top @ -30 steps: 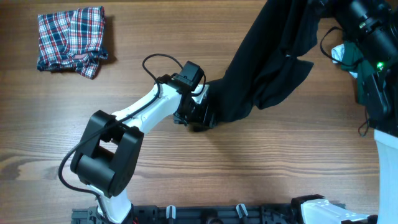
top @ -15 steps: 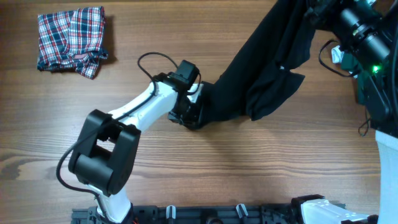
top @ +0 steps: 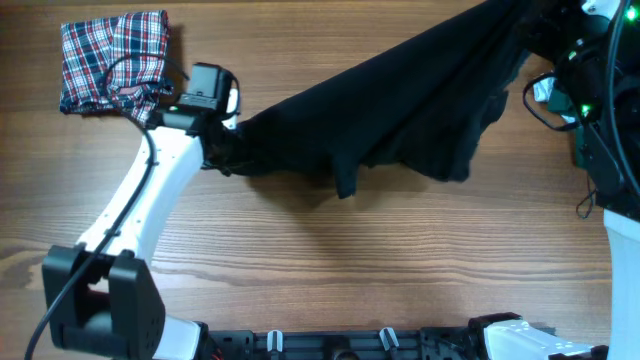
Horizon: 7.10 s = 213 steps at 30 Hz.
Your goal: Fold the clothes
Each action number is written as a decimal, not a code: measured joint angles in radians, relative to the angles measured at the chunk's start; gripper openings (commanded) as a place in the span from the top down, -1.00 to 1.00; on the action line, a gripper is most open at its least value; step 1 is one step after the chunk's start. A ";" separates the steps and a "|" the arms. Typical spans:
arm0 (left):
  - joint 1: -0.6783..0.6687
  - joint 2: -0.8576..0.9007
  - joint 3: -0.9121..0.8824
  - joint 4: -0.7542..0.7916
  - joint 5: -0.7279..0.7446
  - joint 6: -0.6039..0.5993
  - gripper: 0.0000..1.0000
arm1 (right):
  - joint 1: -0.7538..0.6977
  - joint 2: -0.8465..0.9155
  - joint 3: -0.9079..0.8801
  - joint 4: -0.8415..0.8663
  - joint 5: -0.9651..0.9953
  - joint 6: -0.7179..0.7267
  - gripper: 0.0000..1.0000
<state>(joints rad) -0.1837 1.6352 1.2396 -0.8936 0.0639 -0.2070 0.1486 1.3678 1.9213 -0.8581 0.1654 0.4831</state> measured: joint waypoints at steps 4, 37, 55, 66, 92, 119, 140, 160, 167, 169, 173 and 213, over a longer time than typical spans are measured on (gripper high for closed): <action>0.019 -0.013 0.000 -0.002 -0.029 0.000 0.92 | 0.000 0.007 0.000 -0.034 0.051 -0.014 0.92; 0.077 -0.163 0.190 0.048 -0.239 -0.023 0.90 | -0.268 0.266 0.000 -0.031 -0.347 -0.108 0.92; 0.082 -0.163 0.190 -0.065 -0.172 -0.040 0.01 | -0.273 0.292 0.000 -0.167 -0.462 -0.172 -1.00; 0.082 -0.163 0.190 -0.194 -0.160 -0.068 0.06 | -0.273 0.342 0.000 -0.363 -0.447 -0.202 -0.99; 0.082 -0.038 -0.056 -0.250 0.015 -0.188 -0.30 | -0.211 0.351 -0.758 0.090 -0.503 -0.262 -0.93; 0.082 -0.038 -0.056 -0.234 0.017 -0.188 -0.40 | -0.121 0.464 -0.880 0.486 -0.592 -0.251 0.05; 0.082 -0.038 -0.056 -0.235 0.017 -0.189 -0.40 | -0.170 0.363 -0.881 0.369 -0.591 -0.201 0.65; 0.082 -0.038 -0.056 -0.235 0.017 -0.189 -0.40 | -0.186 0.319 -0.881 0.443 -0.753 -0.207 0.92; 0.082 -0.038 -0.056 -0.236 0.017 -0.188 -0.40 | -0.264 0.077 -0.843 0.525 -1.004 -0.153 0.92; 0.082 -0.038 -0.056 -0.236 0.017 -0.188 -0.41 | -0.283 -0.008 -0.821 0.549 -1.059 -0.122 0.91; 0.082 -0.038 -0.056 -0.237 0.017 -0.188 -0.38 | -0.309 -0.116 -0.768 0.612 -1.146 -0.054 0.91; -0.137 0.135 -0.217 0.117 0.192 -0.256 -0.99 | -0.396 -0.173 -0.694 0.718 -1.260 0.063 0.91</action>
<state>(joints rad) -0.3206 1.7706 1.0229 -0.7761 0.2554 -0.4629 -0.2470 1.1946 1.2270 -0.1402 -1.0950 0.5461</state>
